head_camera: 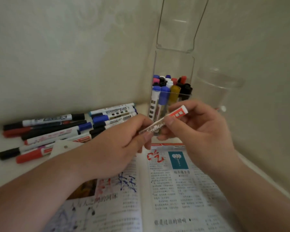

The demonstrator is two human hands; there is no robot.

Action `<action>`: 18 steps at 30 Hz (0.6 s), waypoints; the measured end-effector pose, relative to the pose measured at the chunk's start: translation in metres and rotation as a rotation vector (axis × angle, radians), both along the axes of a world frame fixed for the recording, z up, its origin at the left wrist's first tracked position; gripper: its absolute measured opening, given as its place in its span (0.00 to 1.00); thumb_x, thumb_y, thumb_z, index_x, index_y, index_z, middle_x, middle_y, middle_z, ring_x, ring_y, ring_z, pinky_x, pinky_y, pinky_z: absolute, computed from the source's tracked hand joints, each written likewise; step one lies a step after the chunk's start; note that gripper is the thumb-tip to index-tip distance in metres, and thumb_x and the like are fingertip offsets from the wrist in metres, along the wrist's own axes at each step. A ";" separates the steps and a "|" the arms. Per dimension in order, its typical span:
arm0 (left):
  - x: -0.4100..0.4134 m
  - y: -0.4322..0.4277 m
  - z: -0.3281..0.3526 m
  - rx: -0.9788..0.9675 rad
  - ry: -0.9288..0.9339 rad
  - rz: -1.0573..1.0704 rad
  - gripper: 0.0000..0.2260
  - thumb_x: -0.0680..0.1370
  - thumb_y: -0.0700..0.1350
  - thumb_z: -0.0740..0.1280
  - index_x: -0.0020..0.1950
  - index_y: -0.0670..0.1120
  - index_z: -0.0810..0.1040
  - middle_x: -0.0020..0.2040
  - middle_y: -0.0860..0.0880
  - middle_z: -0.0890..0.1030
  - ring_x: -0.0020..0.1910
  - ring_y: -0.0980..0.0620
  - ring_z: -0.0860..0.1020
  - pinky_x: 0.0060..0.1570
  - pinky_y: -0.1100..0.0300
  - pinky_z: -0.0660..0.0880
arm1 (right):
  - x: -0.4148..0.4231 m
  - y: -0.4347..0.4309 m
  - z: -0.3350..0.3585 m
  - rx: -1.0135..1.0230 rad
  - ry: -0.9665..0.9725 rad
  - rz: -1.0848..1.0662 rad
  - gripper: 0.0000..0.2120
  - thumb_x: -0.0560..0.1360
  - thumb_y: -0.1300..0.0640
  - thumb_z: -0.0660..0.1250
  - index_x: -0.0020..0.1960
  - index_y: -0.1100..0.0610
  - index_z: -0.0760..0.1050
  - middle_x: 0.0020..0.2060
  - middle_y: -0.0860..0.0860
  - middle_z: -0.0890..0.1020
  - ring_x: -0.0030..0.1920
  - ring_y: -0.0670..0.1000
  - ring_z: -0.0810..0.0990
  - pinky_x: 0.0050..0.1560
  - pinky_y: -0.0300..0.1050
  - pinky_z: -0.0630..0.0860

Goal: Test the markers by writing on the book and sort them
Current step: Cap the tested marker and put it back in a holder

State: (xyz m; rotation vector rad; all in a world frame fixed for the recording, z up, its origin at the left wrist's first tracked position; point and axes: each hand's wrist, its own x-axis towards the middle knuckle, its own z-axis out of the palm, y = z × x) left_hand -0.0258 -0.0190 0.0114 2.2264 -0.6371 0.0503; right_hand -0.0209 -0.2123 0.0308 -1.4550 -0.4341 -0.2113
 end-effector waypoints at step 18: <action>-0.004 -0.007 0.005 0.002 0.011 -0.026 0.15 0.77 0.65 0.58 0.63 0.66 0.66 0.46 0.53 0.80 0.40 0.52 0.79 0.42 0.57 0.76 | 0.000 -0.016 -0.005 -0.093 0.094 0.106 0.06 0.71 0.52 0.71 0.42 0.55 0.80 0.28 0.53 0.79 0.25 0.52 0.75 0.26 0.44 0.76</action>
